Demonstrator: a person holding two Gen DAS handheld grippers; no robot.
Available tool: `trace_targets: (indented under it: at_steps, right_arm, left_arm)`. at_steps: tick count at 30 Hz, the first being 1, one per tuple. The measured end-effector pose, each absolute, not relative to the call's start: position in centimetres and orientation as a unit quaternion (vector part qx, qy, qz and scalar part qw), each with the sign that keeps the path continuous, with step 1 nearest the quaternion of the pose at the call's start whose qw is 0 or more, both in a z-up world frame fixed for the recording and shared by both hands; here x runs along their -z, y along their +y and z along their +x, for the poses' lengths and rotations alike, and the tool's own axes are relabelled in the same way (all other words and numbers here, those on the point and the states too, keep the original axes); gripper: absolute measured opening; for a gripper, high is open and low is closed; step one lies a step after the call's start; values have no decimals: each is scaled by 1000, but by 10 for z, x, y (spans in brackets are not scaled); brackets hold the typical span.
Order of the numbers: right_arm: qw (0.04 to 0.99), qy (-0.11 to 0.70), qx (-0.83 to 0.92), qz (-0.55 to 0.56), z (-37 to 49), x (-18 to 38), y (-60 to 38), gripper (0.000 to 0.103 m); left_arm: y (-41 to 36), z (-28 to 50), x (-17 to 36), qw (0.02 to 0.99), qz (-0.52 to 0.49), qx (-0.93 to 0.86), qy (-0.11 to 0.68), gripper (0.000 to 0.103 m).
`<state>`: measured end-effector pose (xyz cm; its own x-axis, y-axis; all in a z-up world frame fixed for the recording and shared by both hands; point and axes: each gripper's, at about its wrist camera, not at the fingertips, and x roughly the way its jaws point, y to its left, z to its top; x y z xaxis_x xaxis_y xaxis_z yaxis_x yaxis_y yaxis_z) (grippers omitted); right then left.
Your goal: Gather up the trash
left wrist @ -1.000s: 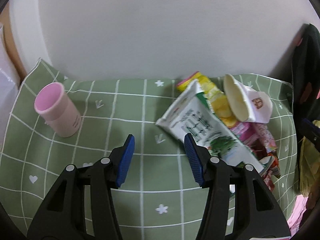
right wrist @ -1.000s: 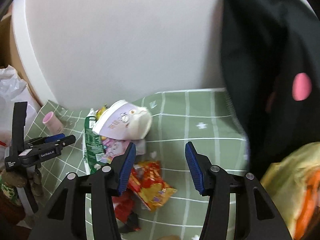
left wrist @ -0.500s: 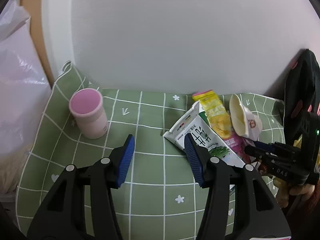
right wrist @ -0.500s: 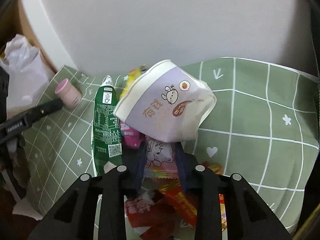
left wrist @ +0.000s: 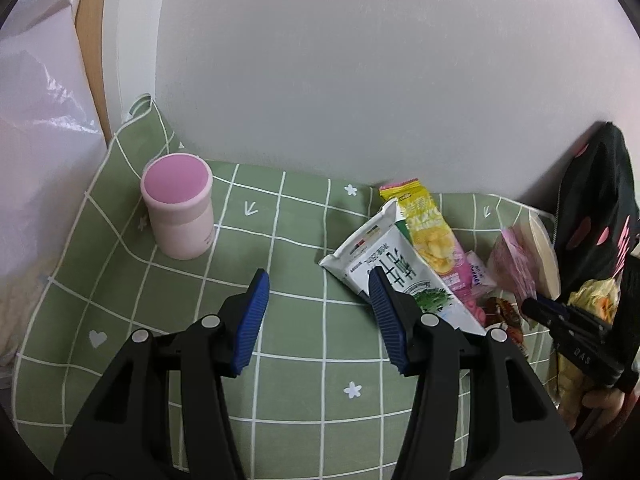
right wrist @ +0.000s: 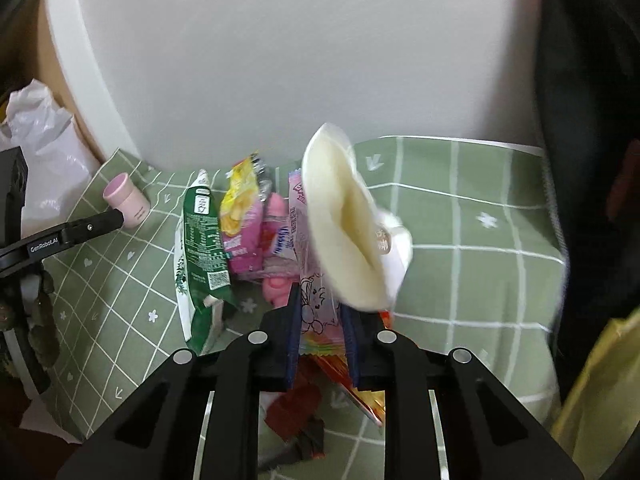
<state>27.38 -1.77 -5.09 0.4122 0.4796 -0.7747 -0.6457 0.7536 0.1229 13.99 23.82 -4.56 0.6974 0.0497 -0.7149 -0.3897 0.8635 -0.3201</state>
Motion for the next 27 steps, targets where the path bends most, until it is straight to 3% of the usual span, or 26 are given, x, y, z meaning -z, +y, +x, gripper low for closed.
trace_targets:
  at_steps: [9, 17, 20, 22, 27]
  right_arm:
    - [858, 407, -305, -75, 263, 36, -55, 19]
    - [850, 409, -325, -64, 253, 34, -62, 19]
    - [837, 416, -347, -74, 249, 38, -55, 24]
    - [831, 422, -352, -89, 246, 42, -49, 36]
    - [830, 420, -350, -106, 244, 50, -47, 36]
  left_arm:
    - [230, 177, 60, 871, -284, -55, 397, 59]
    - [201, 212, 63, 873, -247, -57, 417, 62]
    - [200, 213, 58, 879, -244, -57, 405, 62]
    - [200, 213, 54, 883, -240, -56, 399, 62]
    - [198, 208, 44, 892, -223, -51, 390, 62]
